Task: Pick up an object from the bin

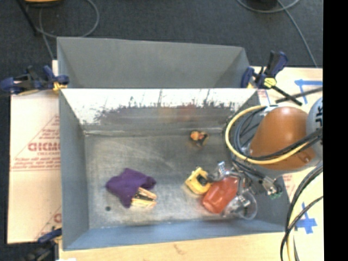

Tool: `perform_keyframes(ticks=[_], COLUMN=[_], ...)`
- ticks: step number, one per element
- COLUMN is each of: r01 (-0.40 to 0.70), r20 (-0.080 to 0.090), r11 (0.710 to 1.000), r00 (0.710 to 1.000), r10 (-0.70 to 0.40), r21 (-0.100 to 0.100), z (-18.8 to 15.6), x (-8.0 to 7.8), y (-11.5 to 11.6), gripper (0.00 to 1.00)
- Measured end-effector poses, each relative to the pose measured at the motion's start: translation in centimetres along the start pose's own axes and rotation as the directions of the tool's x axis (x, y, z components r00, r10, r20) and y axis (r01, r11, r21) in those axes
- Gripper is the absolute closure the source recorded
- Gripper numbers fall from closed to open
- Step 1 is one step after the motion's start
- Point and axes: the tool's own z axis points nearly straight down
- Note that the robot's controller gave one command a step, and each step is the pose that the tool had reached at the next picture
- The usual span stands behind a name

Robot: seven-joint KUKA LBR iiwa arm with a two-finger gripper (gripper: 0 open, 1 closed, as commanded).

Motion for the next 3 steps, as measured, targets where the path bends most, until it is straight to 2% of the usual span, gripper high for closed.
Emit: perform_keyframes(ticks=[1, 2, 3], r01=[0.173, 0.088, 0.453], r20=[-0.011, -0.005, 0.013], r11=[0.985, 0.996, 0.891], r00=[0.985, 0.996, 0.891], r10=[-0.173, -0.088, -0.453], r21=[-0.005, 0.002, 0.022], z=[-0.8, 0.4, 0.4], x=[0.2, 0.3, -0.4], y=[0.3, 0.7, 1.9], gripper=[0.0, 0.0, 1.0])
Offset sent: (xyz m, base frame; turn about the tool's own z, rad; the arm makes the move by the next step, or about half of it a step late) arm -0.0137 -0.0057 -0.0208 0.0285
